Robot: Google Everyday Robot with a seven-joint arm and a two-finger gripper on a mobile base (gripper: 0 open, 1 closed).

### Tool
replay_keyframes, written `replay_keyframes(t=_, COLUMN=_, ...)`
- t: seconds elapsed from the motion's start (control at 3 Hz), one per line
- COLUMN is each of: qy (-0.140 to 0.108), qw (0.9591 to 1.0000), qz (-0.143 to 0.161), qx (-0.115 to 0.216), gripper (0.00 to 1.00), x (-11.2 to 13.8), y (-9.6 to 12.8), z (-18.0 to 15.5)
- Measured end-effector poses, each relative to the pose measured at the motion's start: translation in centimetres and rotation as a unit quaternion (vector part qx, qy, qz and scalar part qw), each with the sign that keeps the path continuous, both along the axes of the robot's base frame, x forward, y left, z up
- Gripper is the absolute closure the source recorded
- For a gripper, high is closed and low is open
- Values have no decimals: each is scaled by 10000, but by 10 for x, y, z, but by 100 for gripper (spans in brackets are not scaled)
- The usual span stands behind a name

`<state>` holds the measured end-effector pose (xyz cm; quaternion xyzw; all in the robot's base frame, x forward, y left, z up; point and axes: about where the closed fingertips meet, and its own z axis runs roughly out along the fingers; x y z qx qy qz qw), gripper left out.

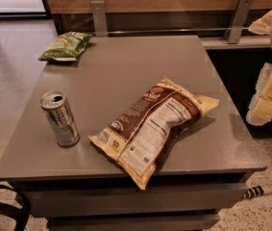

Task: Move redbull can near green jalapeno chip bag

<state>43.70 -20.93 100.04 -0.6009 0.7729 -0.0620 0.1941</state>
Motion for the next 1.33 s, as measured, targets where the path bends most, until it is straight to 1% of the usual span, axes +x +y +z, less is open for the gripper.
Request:
replay_keyframes(t=0.33, qy=7, qw=10000, qz=5, qx=41, gripper=0, x=0, y=0, z=0)
replay_keyframes(t=0.67, qy=119, qw=9979, qz=82, qx=631, gripper=0, x=4, y=-2, z=-4)
replay_keyframes(t=1.0, qy=173, qw=9891, qz=303, qx=1433, gripper=0, x=9, y=-1, z=-26)
replay_keyframes(t=1.33, qy=-15, qw=9720, qz=606, qx=2272, gripper=0, x=7, y=25, z=-34)
